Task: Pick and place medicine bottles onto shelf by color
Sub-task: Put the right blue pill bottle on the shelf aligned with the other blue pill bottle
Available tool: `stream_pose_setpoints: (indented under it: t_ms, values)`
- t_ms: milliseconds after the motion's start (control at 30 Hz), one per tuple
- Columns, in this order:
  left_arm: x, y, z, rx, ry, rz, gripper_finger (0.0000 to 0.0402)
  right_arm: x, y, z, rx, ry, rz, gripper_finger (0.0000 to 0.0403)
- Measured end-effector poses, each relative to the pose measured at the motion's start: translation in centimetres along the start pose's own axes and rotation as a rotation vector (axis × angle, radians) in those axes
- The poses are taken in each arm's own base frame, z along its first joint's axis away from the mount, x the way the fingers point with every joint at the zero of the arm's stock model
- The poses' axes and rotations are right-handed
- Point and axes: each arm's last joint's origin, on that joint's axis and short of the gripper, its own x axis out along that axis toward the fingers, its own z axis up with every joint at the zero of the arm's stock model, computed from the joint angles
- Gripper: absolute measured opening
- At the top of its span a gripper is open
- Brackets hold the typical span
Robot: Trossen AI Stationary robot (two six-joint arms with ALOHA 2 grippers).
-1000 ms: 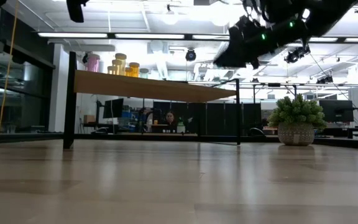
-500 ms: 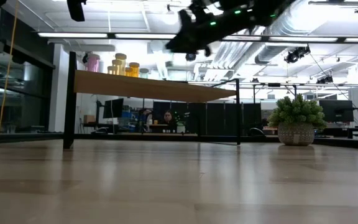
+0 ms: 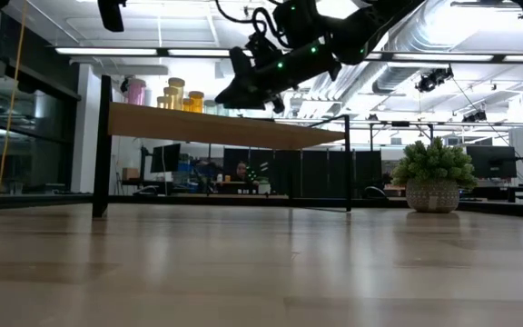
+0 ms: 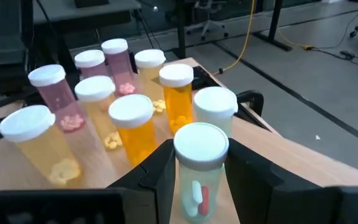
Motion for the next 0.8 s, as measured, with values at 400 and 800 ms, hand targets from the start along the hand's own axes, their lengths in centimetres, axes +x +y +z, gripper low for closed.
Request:
stream_pose_setpoints:
  t_ms: [400,800]
  values:
    - [0.00,-0.08,-0.01,-0.001,0.008,-0.027,0.0188,0.28,0.03,-0.08,0.001,-0.025,0.002,0.0117]
    - [0.00,-0.08,-0.02,-0.001,0.009,-0.027,0.0188,0.28,0.02,-0.22,0.003,-0.010,0.002,0.0117]
